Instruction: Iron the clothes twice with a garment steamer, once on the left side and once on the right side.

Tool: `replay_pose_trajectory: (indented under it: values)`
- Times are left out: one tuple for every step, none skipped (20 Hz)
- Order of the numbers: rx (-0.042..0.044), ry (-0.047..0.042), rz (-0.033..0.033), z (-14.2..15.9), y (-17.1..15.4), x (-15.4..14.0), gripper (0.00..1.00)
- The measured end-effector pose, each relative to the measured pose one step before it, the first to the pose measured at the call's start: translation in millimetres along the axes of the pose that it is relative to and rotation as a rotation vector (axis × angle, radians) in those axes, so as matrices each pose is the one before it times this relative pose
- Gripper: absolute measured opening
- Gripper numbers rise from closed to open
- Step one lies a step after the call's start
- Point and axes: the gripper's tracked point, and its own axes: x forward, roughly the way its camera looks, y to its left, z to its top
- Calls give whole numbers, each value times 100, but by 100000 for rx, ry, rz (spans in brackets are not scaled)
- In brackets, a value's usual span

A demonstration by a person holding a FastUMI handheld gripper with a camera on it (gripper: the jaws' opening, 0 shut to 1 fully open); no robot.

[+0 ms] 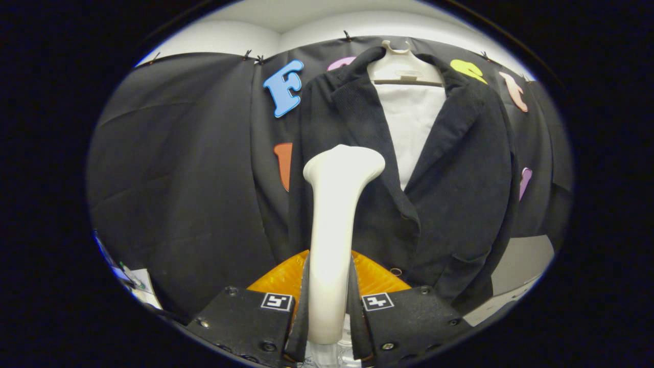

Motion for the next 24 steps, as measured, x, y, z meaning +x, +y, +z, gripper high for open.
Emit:
replay_pose_trajectory:
  values:
    - [410, 849, 10, -384, -26, -95, 36]
    - [417, 660, 195, -391, 35, 17, 36]
    - [124, 766, -29, -335, 1, -74, 36]
    - [251, 716, -56, -388, -122, 38, 36]
    - [203, 790, 64, -472, -71, -7, 36]
    - [218, 745, 70, -524, -118, 67, 36]
    - [20, 875, -21, -562, -191, 55, 36]
    - [190, 1056, 36, -506, -149, 111, 36]
    - [504, 1553, -181, -507, -243, 161, 36]
    - [514, 1433, -183, -668, -123, 198, 36]
    - [551, 1015, -169, -521, -310, 233, 36]
    - [202, 848, -318, -420, -180, 127, 36]
    - [43, 694, -232, -410, -199, 171, 36]
    - [76, 788, -108, -631, -152, -2, 36]
    - [214, 817, -8, -450, -182, 123, 36]
    - [-6, 742, -9, -656, -101, 88, 36]
    - [-232, 913, -65, -432, -77, 150, 36]
    - [-18, 1024, 50, -566, -33, 227, 36]
    - [187, 1081, 91, -638, -135, 192, 36]
    - [57, 1222, -5, -881, -297, -108, 36]
    - [135, 1103, 93, -580, -134, -1, 36]
    - [-92, 1222, 79, -684, -53, 55, 36]
    - [-12, 1279, -1, -541, -26, 161, 36]
    - [-211, 1168, -40, -712, -31, 303, 36]
